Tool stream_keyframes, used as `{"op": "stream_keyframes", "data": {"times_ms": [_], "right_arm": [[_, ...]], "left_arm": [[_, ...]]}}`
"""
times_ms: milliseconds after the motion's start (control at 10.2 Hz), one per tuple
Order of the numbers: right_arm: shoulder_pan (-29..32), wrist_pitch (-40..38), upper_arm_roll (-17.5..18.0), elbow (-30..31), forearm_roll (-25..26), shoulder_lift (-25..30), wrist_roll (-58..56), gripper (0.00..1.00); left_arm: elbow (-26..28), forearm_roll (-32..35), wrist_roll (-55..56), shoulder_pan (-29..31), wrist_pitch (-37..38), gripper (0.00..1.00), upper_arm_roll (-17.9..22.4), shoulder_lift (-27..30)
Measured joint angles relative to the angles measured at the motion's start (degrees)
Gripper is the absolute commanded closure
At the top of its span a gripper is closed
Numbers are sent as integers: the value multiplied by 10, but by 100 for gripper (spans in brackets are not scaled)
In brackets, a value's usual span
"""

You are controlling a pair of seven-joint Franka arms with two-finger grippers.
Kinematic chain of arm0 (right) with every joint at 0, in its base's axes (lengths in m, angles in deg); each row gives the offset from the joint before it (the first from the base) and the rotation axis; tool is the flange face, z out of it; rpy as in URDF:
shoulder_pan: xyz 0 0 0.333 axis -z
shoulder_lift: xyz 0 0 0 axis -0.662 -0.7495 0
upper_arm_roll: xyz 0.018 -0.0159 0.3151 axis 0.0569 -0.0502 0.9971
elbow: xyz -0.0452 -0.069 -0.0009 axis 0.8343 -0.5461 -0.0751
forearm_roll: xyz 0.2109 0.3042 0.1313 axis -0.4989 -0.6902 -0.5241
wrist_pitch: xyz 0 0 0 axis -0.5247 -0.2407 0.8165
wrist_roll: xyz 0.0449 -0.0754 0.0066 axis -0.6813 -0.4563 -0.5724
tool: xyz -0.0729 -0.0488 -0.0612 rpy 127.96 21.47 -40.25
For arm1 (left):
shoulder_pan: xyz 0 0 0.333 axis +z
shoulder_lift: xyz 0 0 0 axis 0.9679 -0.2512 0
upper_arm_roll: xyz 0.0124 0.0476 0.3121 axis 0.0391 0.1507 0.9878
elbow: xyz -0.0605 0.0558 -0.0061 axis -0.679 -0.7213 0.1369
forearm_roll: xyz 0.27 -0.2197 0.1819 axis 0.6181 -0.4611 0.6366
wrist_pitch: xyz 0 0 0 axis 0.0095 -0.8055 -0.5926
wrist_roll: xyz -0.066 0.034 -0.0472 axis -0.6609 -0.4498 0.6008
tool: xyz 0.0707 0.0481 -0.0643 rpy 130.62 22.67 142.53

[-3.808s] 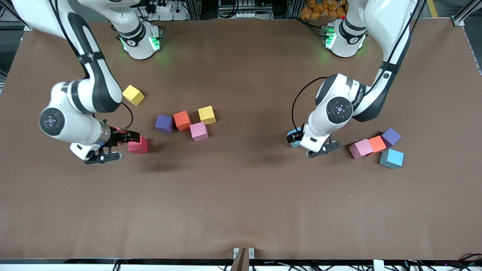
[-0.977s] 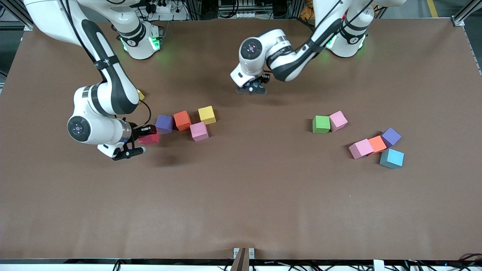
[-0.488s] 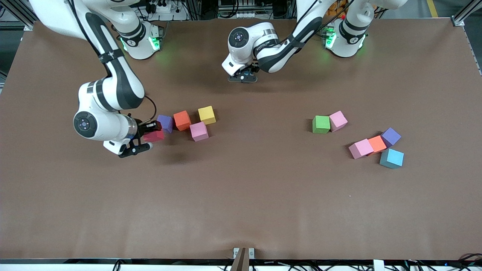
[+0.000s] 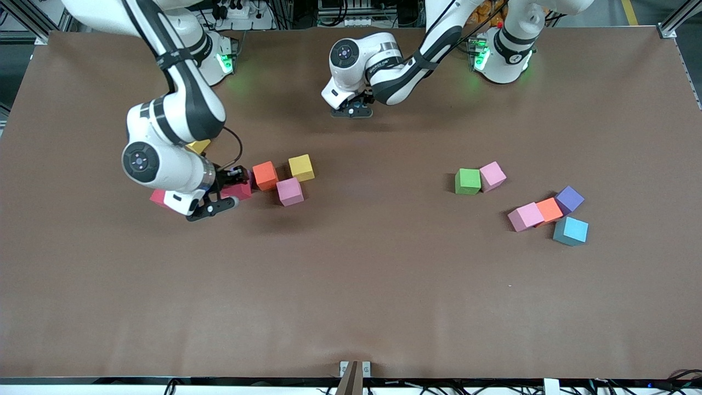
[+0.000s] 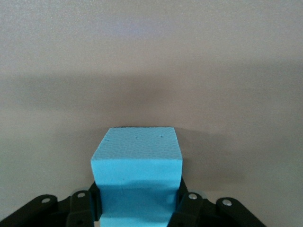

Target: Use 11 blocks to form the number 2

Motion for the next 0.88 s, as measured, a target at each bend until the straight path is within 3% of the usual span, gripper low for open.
{"op": "stream_keyframes", "data": {"times_ms": [488,879], "right_arm": [[-59,-22,1,0,1,25,-46,100],[-61,-23,-2,0,1,29,-219,100]], "left_arm": [[-2,1,2,5,2,0,4,7],[-3,9,-38,103,111,0,3,107]]}}
